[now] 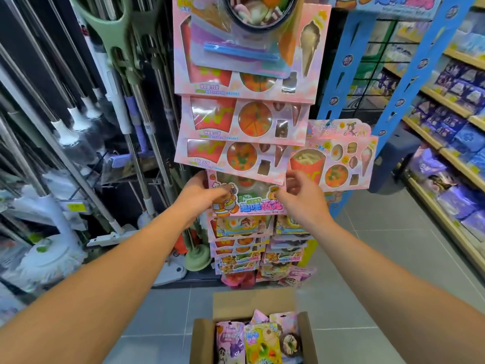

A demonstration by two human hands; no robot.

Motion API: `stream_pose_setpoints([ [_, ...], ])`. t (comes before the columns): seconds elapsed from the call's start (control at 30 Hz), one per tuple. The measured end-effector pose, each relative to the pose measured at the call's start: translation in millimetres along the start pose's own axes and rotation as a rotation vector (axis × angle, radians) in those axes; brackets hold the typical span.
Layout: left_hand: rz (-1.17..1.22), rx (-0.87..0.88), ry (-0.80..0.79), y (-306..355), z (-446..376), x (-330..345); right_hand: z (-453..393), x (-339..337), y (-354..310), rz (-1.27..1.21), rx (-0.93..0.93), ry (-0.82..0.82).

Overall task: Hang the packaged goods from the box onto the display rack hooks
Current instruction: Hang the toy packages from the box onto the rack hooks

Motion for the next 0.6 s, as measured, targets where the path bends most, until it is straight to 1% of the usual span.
stream_pose_setpoints([
  [0.1,-0.039,0.035,0.058,1.7,5.4,-3.9,1.3,-9.2,-3.6,-0.026,-0.02,0.075],
  [0.17,-0.061,0.03,0.097,1.8,8.3,-7.5,0.8,-11.0,-5.8,0.012,-0.023,0.073],
  [0.23,-0.034,0.006,0.131,-0.3,6.5,-11.4,-0.1,-9.1,-6.4,0.071,-0.01,0.046],
  [0.33,0.022,-0.032,0.104,-2.4,4.7,-9.4,0.8,-3.1,-8.7,0.135,-0.013,0.009],
  [0.4,0.048,-0.052,0.074,-4.8,6.6,-8.6,1.0,-3.1,-12.8,0.204,-0.034,0.035],
  [0.43,0.081,-0.052,0.1,-4.7,9.1,-12.0,1.3,-3.6,-15.0,0.219,-0.033,0.048],
  [0.47,0.116,-0.046,0.162,-5.2,12.5,-20.2,2.0,-3.4,-15.4,0.213,-0.028,0.058],
  [0.53,0.159,0.004,0.327,-0.4,22.3,-41.1,4.7,-1.6,-18.5,0.175,-0.03,0.07],
  [0.57,0.147,0.046,0.371,5.1,28.3,-48.0,7.1,-0.4,-20.9,0.154,-0.033,0.07],
  [0.6,0.115,0.092,0.375,12.6,33.1,-49.2,7.5,0.4,-20.5,0.13,-0.03,0.07],
])
Point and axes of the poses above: each hand's wrist, its own z-axis away from the middle knuckle, its own x-axis out of the palm, y = z × x, the point moved 9 cm from there along -z, towards the middle knuckle, and after that the axes turned 9 degrees about -z, right-handed, at the moved point
